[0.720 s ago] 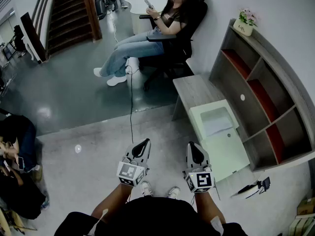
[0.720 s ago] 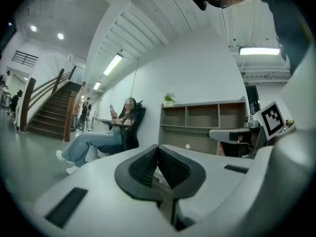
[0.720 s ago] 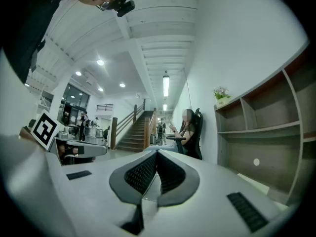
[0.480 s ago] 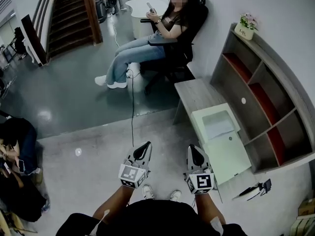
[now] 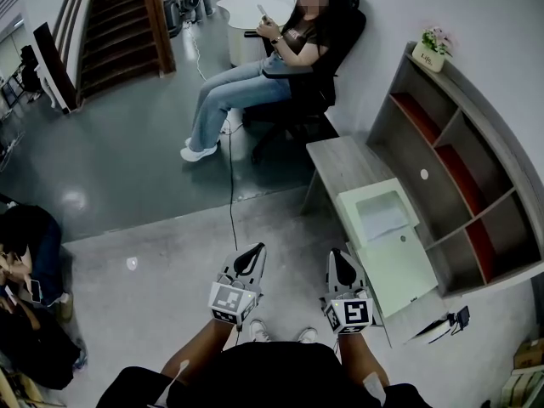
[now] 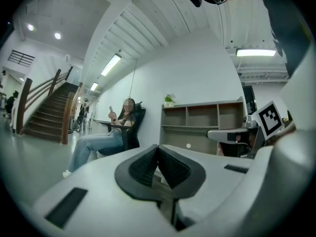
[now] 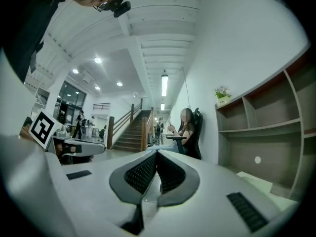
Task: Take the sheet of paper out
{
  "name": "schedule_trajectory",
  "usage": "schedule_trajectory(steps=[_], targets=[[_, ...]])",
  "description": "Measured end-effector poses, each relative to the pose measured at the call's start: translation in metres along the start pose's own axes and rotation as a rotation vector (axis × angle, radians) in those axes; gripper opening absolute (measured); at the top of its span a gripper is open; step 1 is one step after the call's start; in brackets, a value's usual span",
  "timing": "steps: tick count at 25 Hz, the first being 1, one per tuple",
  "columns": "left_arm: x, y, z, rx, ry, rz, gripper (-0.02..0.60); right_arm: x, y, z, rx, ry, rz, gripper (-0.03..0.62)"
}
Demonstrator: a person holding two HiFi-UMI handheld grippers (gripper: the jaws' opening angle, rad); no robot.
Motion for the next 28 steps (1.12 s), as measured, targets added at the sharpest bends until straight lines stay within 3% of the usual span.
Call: schedule_trajectory(steps=[11,28], targets=[[-0.017,0.007,0.013,0.000,0.023,-0.024,0.008,0.001,0.000,0.014,0.006,0.042,0.002,0.021],[-0.021,0.003,0.120,-0.004,0.049,-0.023,0.008,0.073,-0.012,0.082,0.040,0.001,0.007,0.021]])
Point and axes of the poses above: the fingertips, and each gripper's own axes: z forward along the fingers, x to its right, y out of its underside, the point moved 2 cm from there along -z, backward along the fingers, and after that the axes turned 9 degrees about z, right-handed, at the moved point
